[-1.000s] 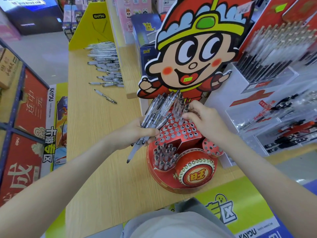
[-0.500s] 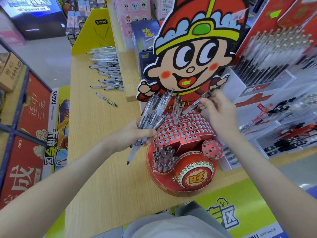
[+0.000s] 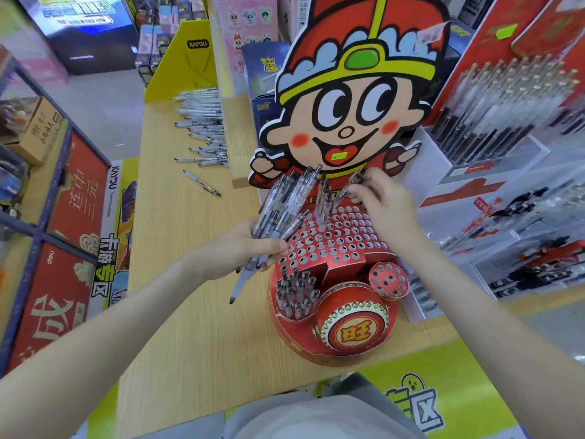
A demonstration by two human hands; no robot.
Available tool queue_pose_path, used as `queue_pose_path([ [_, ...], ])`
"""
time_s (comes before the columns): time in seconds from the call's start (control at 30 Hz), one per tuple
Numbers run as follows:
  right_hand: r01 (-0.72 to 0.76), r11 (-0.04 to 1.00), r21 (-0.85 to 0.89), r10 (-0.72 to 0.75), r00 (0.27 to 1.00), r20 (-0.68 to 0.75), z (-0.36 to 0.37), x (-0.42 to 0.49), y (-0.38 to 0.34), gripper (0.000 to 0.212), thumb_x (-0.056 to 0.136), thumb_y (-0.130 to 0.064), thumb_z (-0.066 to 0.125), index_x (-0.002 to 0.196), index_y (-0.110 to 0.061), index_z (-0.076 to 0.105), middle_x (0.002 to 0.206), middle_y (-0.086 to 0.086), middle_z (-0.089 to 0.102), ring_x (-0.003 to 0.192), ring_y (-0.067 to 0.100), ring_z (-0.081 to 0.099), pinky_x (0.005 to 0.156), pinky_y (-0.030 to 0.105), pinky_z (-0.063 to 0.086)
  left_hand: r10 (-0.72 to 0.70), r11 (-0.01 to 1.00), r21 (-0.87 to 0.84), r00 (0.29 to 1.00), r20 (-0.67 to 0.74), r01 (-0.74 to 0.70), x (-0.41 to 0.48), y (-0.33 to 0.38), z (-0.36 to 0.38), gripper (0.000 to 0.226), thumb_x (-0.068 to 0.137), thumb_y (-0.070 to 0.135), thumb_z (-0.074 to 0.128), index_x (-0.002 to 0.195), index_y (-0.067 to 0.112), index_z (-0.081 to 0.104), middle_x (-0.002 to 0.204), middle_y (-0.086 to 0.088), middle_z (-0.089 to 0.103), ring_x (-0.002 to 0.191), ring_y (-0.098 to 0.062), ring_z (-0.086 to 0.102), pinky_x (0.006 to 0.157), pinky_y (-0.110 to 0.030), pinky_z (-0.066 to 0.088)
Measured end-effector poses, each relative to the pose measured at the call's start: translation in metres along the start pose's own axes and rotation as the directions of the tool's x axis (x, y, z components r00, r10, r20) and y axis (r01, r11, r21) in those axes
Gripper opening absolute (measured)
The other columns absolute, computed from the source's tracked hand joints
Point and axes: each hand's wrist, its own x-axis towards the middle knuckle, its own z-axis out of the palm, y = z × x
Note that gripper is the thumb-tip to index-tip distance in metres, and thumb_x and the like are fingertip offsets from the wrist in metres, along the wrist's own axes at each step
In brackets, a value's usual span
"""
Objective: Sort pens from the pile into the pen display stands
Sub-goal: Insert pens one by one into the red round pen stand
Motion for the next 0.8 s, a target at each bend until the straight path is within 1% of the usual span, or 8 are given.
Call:
queue_pose_path([
  [0.13,0.023,0.998,-0.059,-0.018,0.996,0.091,0.003,0.005,0.000,0.005,0.093,-0.016,0.056,0.091,-0.011,0.056,0.090,0.002,0.068,0.085,0.014,0.063,0.074,0.017,0.048,-0.010,1.000,0.019,1.000,-0.009,0.010,0.001,0.005,0.006,0.017,0.086,0.022,0.062,0.080,0.014,0.048,0.062,-0.008,0.049,0.057,-0.021,0.043,0.053,-0.024,0.040],
  [0.23,0.050,0.993,-0.104,-0.038,0.993,0.116,0.009,0.011,-0.002,0.005,0.092,-0.014,0.057,0.093,-0.010,0.060,0.087,-0.003,0.063,0.083,0.013,0.059,0.066,0.008,0.038,-0.001,1.000,0.020,1.000,-0.024,0.002,0.001,0.009,0.008,0.016,0.086,0.022,0.062,0.082,0.014,0.048,0.062,-0.007,0.049,0.057,-0.020,0.043,0.054,-0.023,0.041],
  [0.33,0.071,0.985,-0.155,-0.049,0.989,0.136,0.014,0.014,-0.003,0.010,0.092,-0.013,0.057,0.096,-0.006,0.063,0.085,-0.005,0.058,0.081,0.011,0.054,0.063,0.017,0.034,0.008,1.000,0.024,0.999,-0.038,-0.008,0.000,0.013,0.010,0.016,0.087,0.022,0.062,0.082,0.015,0.049,0.062,-0.007,0.049,0.057,-0.021,0.043,0.055,-0.024,0.041],
  [0.53,0.076,0.970,-0.231,-0.030,0.980,0.196,0.008,0.013,-0.004,0.016,0.093,-0.018,0.056,0.101,-0.007,0.064,0.097,0.004,0.066,0.093,0.021,0.062,0.076,0.029,0.047,0.026,1.000,0.018,0.996,-0.084,-0.025,-0.006,0.018,0.013,0.017,0.088,0.023,0.061,0.084,0.013,0.047,0.063,-0.009,0.048,0.056,-0.021,0.042,0.054,-0.022,0.042],
  [0.6,0.070,0.967,-0.243,-0.033,0.987,0.155,0.000,0.008,-0.009,0.020,0.093,-0.022,0.057,0.109,-0.011,0.060,0.095,-0.002,0.065,0.091,0.015,0.062,0.078,0.026,0.049,0.034,0.999,0.033,0.996,-0.087,-0.031,-0.008,0.020,0.014,0.023,0.087,0.028,0.063,0.082,0.012,0.047,0.063,-0.012,0.047,0.056,-0.021,0.043,0.054,-0.023,0.042],
  [0.7,0.012,0.996,-0.087,-0.007,0.998,0.058,-0.017,-0.008,-0.028,0.019,0.090,-0.030,0.060,0.106,-0.019,0.058,0.082,-0.014,0.061,0.078,0.000,0.058,0.069,0.010,0.043,0.028,0.999,0.031,0.995,-0.096,-0.025,-0.009,0.026,0.020,0.024,0.086,0.030,0.064,0.079,0.013,0.049,0.063,-0.011,0.048,0.055,-0.021,0.043,0.053,-0.024,0.041],
  [0.73,-0.010,1.000,-0.002,0.010,0.994,0.110,-0.021,-0.015,-0.037,0.017,0.089,-0.033,0.061,0.100,-0.021,0.059,0.081,-0.013,0.062,0.077,-0.001,0.059,0.068,0.010,0.045,0.027,0.999,0.027,0.995,-0.093,-0.025,-0.008,0.029,0.023,0.021,0.087,0.028,0.063,0.079,0.014,0.049,0.063,-0.010,0.049,0.055,-0.020,0.044,0.054,-0.025,0.041],
  [0.8,-0.072,0.989,0.132,0.030,0.955,0.294,-0.022,-0.026,-0.052,0.016,0.086,-0.035,0.064,0.096,-0.024,0.061,0.083,-0.006,0.067,0.079,0.005,0.063,0.073,0.022,0.052,0.028,0.998,0.049,0.997,-0.073,-0.025,-0.004,0.036,0.032,0.018,0.089,0.024,0.060,0.083,0.012,0.048,0.064,-0.007,0.049,0.056,-0.019,0.045,0.055,-0.025,0.040],
])
